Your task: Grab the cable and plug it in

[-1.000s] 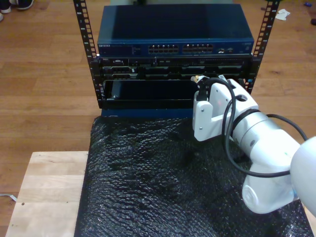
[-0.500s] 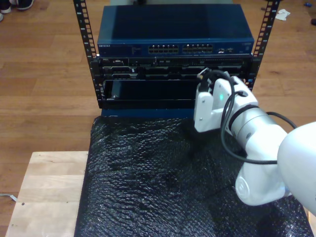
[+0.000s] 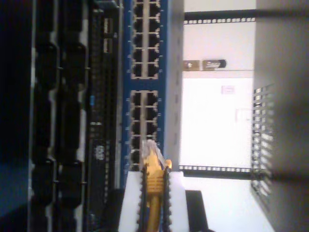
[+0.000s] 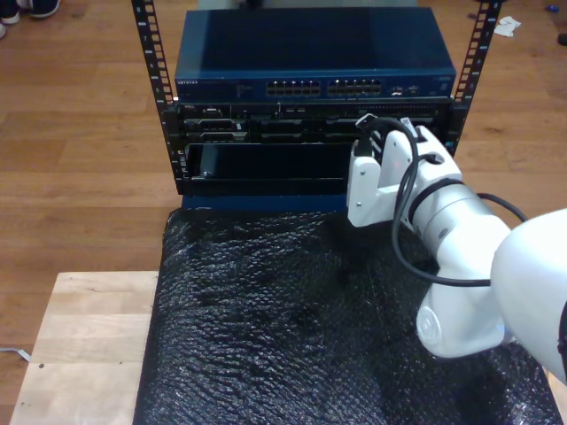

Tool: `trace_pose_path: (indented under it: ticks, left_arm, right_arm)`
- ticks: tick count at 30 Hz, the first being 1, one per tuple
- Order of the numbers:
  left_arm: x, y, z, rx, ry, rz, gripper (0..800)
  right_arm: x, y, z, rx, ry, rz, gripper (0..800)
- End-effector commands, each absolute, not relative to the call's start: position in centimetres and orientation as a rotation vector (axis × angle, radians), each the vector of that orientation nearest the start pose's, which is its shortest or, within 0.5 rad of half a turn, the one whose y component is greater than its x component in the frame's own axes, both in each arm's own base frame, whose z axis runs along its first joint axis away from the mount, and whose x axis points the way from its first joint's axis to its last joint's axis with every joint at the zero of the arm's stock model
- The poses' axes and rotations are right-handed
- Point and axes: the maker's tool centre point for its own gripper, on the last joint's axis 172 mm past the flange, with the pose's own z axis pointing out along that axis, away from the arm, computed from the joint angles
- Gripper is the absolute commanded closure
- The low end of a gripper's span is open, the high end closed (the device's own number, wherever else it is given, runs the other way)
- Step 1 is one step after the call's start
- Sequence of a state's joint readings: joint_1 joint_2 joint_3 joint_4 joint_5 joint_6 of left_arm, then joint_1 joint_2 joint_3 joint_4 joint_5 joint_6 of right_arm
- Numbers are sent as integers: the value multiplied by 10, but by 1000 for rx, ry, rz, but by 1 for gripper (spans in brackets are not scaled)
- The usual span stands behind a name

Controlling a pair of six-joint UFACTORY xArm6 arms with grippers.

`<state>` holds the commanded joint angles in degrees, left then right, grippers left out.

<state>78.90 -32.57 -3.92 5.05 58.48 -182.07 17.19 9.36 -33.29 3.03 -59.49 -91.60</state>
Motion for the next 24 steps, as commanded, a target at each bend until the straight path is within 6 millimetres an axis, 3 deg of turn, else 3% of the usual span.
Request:
trace_pose_path:
  ticks: [14, 20, 24]
  left_arm:
    - [8, 128, 29, -2171, 2705, -332, 0]
    - [8, 129, 29, -2170, 2705, -330, 0]
    - [8, 129, 29, -2170, 2704, -328, 0]
  right_arm:
    - [583, 153, 323, 1143, 1428, 1348, 800]
    - [579, 154, 331, 1124, 1391, 1379, 800]
    - [584, 155, 325, 1085, 1347, 1404, 800]
